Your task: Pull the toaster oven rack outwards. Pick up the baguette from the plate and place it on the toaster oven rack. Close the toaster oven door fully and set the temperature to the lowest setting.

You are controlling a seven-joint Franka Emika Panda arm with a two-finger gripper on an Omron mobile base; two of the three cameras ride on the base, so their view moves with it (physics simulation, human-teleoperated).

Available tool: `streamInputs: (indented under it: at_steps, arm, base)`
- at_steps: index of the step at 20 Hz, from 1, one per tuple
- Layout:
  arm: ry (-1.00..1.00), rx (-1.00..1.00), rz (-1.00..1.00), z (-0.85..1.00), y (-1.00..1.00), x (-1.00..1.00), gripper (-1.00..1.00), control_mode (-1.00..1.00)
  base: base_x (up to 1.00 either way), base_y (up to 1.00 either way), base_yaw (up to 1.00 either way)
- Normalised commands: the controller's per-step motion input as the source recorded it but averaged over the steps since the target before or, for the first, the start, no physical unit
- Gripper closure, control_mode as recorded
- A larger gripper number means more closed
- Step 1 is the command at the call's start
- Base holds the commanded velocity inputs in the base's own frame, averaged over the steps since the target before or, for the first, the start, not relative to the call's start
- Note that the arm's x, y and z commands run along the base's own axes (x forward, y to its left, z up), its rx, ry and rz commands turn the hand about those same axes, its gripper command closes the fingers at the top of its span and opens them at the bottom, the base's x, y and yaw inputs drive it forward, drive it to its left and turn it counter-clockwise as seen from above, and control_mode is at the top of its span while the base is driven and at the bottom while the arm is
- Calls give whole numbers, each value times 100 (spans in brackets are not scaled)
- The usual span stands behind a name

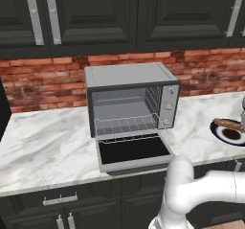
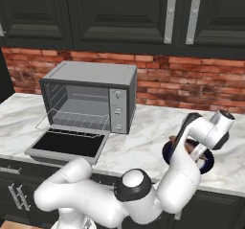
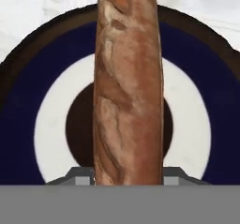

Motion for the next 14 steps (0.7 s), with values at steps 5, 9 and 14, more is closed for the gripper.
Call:
streamInputs:
  at_steps: [5,9,14]
  arm:
    - [-15,0,2,100,6,-41,100,-100]
    - [5,-1,15,68,70,-45,100,-100]
    - [9,0,17,49,100,-44,100,-100]
  base:
    - [0,0,0]
    - [0,0,0]
    - [0,0,0]
